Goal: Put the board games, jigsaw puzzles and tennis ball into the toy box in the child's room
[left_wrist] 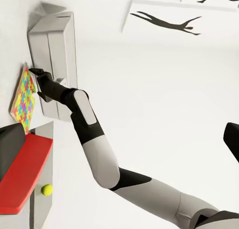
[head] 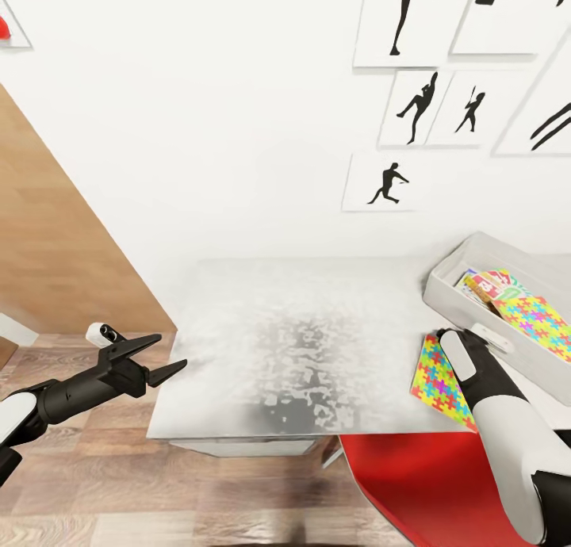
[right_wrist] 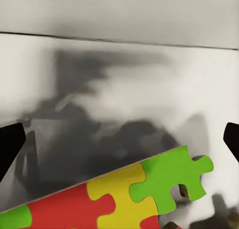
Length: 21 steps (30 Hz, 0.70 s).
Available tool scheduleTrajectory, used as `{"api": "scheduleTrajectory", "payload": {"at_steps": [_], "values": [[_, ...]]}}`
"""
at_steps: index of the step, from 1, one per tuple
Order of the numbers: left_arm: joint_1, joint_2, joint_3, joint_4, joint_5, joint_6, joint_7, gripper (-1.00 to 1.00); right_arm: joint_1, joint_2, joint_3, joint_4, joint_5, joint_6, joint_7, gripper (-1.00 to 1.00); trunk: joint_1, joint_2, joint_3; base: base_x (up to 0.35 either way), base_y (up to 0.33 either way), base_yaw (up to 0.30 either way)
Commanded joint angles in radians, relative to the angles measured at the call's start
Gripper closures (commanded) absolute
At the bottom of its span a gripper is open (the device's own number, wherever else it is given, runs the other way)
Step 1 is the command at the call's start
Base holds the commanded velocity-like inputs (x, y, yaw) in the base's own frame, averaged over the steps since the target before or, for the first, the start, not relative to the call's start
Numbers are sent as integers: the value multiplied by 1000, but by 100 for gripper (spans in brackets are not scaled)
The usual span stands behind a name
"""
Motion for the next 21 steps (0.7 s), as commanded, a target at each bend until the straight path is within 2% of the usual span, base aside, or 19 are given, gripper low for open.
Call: {"api": "scheduleTrajectory", "payload": {"at_steps": [1, 8, 21], "values": [[-1, 1, -2, 1, -4, 1, -8, -100, 0, 0, 1, -2, -5, 5, -5, -100, 1, -2, -2, 0, 21, 0], [-1, 1, -2, 1, -4, 1, -8, -100, 0, 0, 1, -2, -5, 5, -5, -100, 1, -2, 3, 0, 73, -12], [-1, 1, -2, 1, -4, 1, -8, -100, 0, 0, 0, -2, -5, 5, -6, -100, 1, -2, 8, -1, 7, -15]]}}
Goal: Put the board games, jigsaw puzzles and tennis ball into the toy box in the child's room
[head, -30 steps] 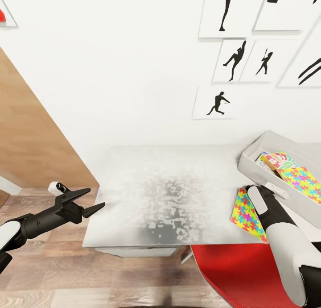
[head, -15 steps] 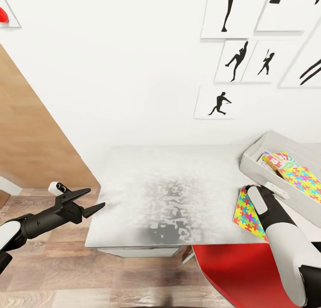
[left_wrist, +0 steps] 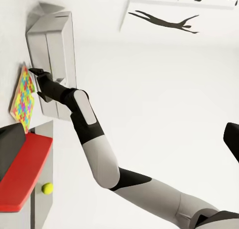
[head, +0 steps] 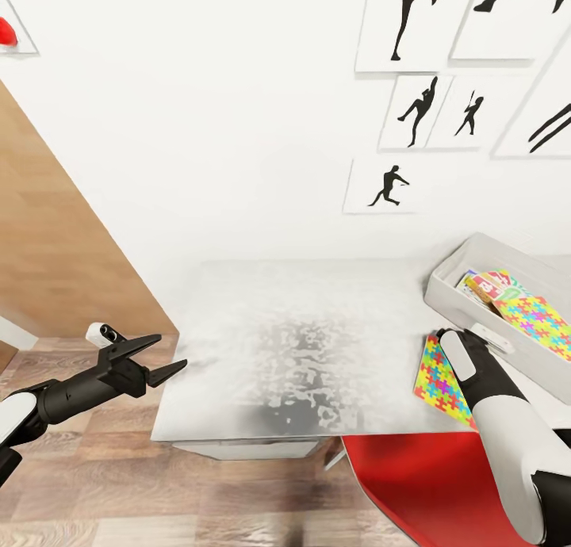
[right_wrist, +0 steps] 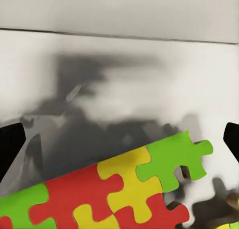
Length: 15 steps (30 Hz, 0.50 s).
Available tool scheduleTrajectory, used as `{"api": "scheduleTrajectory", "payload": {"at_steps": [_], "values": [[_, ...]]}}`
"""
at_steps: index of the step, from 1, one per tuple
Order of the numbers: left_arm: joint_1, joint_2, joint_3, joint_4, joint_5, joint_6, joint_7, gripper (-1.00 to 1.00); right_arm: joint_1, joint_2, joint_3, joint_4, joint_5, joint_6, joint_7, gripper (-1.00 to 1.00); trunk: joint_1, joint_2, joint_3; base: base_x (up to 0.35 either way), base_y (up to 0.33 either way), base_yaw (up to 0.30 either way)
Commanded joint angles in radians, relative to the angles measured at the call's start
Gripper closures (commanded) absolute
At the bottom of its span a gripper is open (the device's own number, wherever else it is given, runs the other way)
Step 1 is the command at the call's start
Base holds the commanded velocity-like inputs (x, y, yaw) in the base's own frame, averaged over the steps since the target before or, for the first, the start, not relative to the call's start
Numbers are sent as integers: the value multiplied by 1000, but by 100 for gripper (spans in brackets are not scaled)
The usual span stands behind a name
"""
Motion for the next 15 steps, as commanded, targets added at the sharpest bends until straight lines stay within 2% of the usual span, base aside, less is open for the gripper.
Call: {"api": "scheduleTrajectory", "payload": {"at_steps": [1, 15], "values": [[-1, 1, -2, 1, -4, 1, -8, -100, 0, -1, 0, -2, -5, 5, -5, -100, 1, -2, -2, -35, 0, -1], [-1, 2, -2, 1, -4, 1, -9, -100, 0, 0, 0, -2, -5, 5, -5, -100, 1, -2, -2, -50, 17, 0]]}}
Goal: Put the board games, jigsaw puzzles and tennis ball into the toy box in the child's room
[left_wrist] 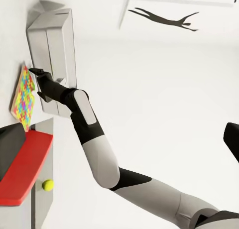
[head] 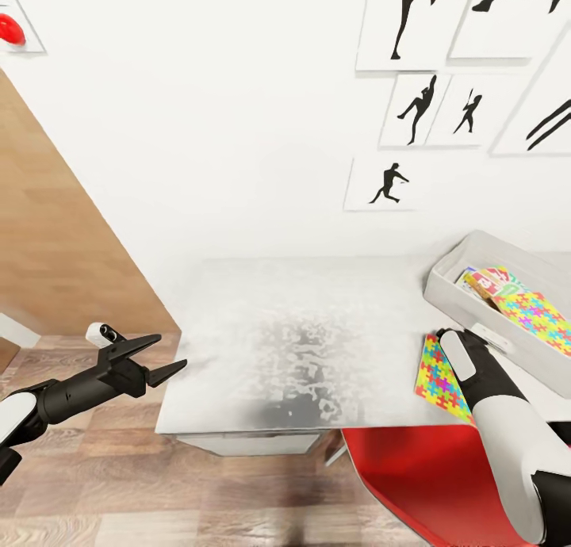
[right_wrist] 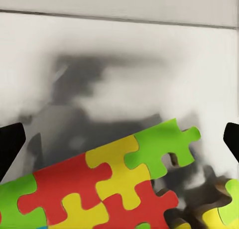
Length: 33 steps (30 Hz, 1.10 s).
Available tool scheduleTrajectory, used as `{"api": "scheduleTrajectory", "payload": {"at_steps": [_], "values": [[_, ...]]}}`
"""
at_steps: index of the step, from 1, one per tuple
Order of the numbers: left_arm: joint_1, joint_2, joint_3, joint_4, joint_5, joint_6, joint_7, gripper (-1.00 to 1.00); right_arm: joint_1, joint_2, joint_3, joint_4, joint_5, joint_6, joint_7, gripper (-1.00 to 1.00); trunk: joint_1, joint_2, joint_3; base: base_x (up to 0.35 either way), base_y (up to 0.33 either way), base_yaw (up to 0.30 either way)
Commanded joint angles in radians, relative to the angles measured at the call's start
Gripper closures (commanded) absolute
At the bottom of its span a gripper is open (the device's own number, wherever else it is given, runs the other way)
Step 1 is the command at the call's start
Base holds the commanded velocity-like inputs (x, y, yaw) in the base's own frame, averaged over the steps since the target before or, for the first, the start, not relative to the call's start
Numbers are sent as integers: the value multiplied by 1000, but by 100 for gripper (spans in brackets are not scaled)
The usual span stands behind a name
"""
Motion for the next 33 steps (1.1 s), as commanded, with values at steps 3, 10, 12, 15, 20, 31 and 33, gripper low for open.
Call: {"api": "scheduleTrajectory", "payload": {"at_steps": [3, 10, 12, 15, 20, 31, 33], "values": [[-1, 1, -2, 1, -4, 1, -8, -100, 0, 0, 0, -2, -5, 5, -6, -100, 1, -2, -2, -11, 6, 0], [-1, 1, -2, 1, -3, 1, -8, -100, 0, 0, 1, -2, -5, 5, -4, -100, 1, -2, -2, -26, 42, 0], [-1, 1, -2, 1, -3, 1, -8, -100, 0, 0, 1, -2, -5, 5, -4, -100, 1, -2, -2, -10, 148, 0], [-1, 1, -2, 1, -3, 1, -8, -100, 0, 0, 0, -2, -5, 5, -4, -100, 1, -2, -2, -4, 219, 0], [-1, 1, -2, 1, -4, 1, -7, -100, 0, 0, 0, -2, -5, 5, -4, -100, 1, -2, -2, -1, 188, 0], [-1, 0, -2, 1, -4, 1, -7, -100, 0, 0, 0, -2, -5, 5, -4, -100, 1, -2, -2, -26, 51, 0], [-1, 0, -2, 1, -4, 1, -7, -100, 0, -1, 0, -2, -5, 5, -4, -100, 1, -2, -2, -14, 18, 0]]}}
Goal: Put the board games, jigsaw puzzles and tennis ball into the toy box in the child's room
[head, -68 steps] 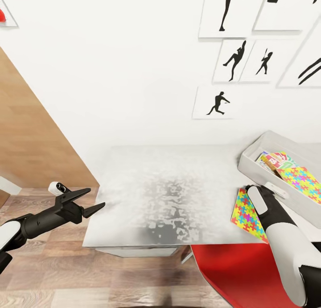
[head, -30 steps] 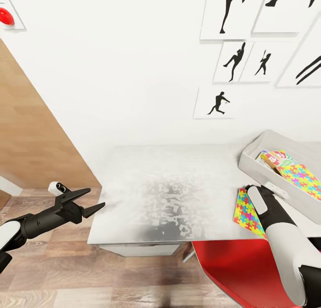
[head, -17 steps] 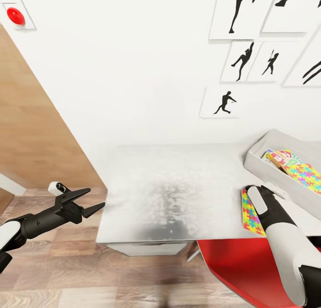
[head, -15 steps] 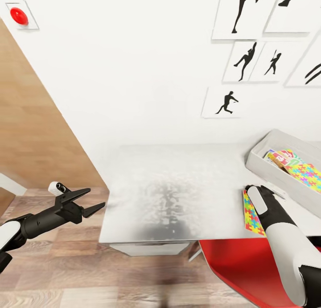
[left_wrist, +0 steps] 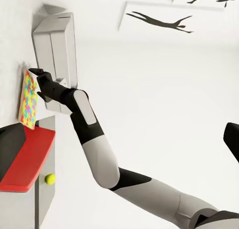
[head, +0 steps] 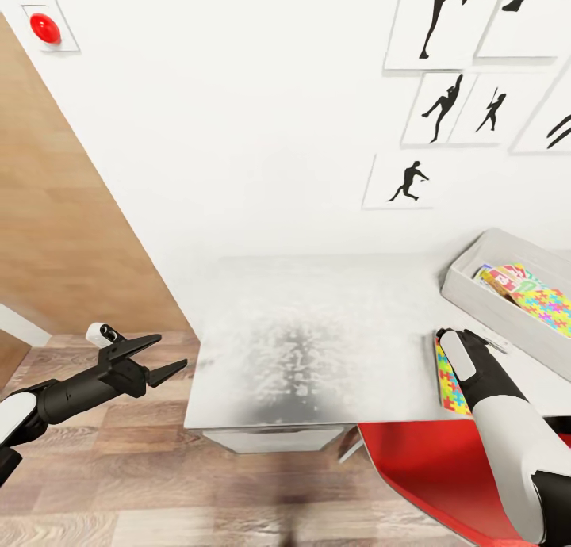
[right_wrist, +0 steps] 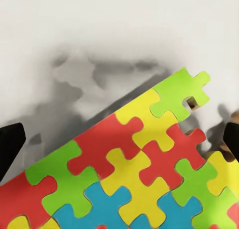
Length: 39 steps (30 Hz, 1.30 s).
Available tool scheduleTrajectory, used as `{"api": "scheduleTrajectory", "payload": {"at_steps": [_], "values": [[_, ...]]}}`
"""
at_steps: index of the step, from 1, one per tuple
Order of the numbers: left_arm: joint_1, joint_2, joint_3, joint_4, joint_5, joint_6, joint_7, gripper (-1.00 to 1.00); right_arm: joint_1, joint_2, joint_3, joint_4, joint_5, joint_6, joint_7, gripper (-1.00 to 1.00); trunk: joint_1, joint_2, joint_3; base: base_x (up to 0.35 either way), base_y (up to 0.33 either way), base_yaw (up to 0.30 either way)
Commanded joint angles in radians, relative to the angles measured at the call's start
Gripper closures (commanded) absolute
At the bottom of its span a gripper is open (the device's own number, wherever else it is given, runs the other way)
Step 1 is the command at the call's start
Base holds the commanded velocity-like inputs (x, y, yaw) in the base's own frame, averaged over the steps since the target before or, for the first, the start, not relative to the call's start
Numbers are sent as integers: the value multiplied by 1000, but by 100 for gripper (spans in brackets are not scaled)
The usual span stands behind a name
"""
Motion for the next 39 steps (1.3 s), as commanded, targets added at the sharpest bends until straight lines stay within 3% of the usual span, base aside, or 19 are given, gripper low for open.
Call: {"api": "scheduleTrajectory", "payload": {"at_steps": [1, 39], "values": [[-1, 1, -2, 1, -4, 1, -8, -100, 0, -1, 0, -2, -6, 5, -5, -100, 1, -2, -2, -7, 9, 0], [-1, 2, -2, 1, -3, 1, -8, -100, 1, 0, 0, -2, -7, 5, 44, -100, 1, -2, -2, -5, 110, 0]]}}
